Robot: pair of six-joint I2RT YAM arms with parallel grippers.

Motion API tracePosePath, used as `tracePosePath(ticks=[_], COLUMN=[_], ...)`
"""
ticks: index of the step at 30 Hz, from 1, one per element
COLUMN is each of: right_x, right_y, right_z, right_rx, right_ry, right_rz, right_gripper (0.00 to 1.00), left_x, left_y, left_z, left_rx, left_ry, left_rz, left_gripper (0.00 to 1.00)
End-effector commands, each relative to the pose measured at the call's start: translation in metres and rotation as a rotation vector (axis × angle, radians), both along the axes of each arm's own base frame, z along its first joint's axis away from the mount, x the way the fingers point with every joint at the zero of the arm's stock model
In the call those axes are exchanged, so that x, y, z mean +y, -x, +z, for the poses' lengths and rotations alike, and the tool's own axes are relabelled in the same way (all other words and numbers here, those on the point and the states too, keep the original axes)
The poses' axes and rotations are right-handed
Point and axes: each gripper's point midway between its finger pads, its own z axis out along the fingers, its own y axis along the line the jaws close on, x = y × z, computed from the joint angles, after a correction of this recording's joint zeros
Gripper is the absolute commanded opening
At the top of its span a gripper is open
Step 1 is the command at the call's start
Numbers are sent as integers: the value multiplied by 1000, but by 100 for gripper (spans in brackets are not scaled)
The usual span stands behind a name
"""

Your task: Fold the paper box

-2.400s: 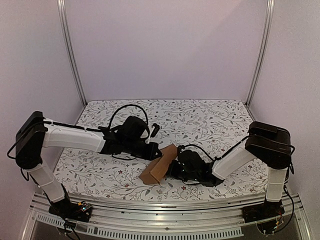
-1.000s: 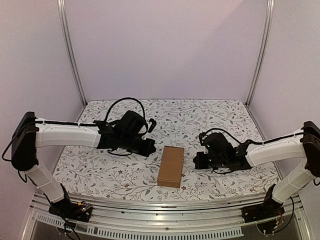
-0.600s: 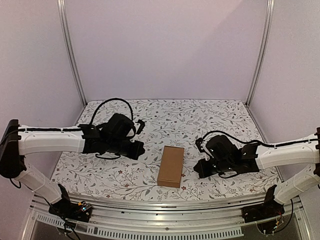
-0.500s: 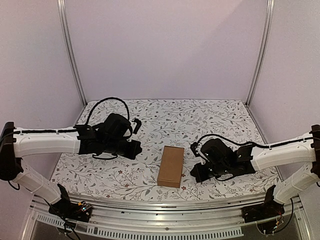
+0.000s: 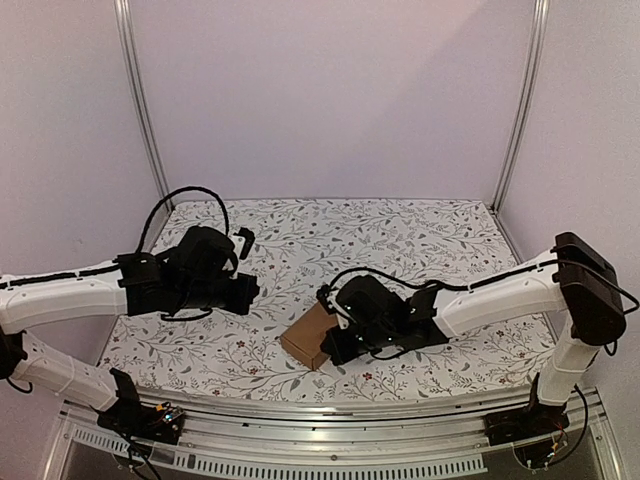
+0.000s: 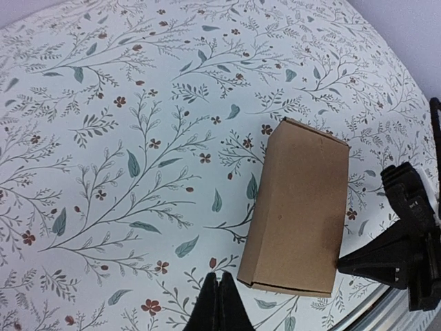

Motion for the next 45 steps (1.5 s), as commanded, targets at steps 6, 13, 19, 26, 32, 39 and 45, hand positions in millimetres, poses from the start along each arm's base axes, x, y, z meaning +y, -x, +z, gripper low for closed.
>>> tracePosePath(ticks=[6,13,19,26,32,39,45], right_x=[52,53,56,34,-19,-74,-103], right_y=[-47,-90,-105,-92,-84,-86,-89], right_z=[4,-15,5,37,52,56,57], right_rx=[-121,-142,-173,-211,-279,-325,-331], right_ry=[-24,7,-32,-52,11,110,146], right_rz=[-72,-164,-169,-131,-197,-252,-284], right_gripper=[0,0,0,0,0,0,1], left_x=[34,44,45,38,20,-10,-36], left_y=[5,10,11,14,19,20,9], left_z=[12,17,19,8,-25,-74,-108], left_rx=[-48,-60,-60,-24,65,195,239], left_ry=[-9,2,7,25,63,81,61], left_rz=[92,111,112,89,60,17,-15], left_gripper=[0,0,0,0,0,0,0])
